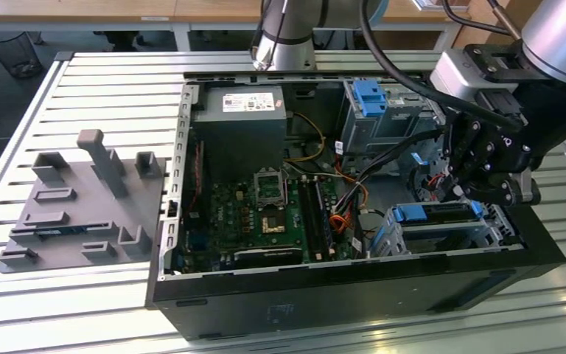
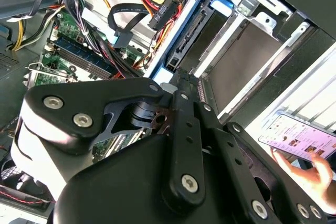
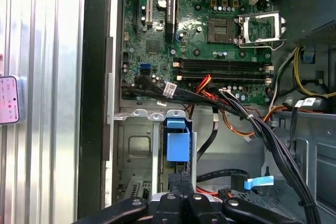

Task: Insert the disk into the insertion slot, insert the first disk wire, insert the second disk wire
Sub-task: 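Insert the first disk wire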

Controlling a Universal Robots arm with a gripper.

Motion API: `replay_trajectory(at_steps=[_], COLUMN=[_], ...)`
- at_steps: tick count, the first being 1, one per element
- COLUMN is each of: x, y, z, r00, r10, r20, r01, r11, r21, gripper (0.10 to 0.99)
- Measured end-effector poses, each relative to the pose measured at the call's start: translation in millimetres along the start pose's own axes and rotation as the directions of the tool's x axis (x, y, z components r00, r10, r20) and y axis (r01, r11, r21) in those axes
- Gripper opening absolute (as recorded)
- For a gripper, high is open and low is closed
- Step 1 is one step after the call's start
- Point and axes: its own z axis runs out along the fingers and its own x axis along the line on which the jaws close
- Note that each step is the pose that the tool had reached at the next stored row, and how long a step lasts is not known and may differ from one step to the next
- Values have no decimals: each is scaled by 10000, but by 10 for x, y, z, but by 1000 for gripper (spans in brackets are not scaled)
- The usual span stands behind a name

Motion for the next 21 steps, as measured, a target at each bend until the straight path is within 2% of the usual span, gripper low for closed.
replay_trajectory(at_steps=[21], x=[-40], y=[-68], z=[-2], r00=[10000], r10=[0], r20=[-1], r01=[0], r11=[10000], r21=[0], gripper=[106])
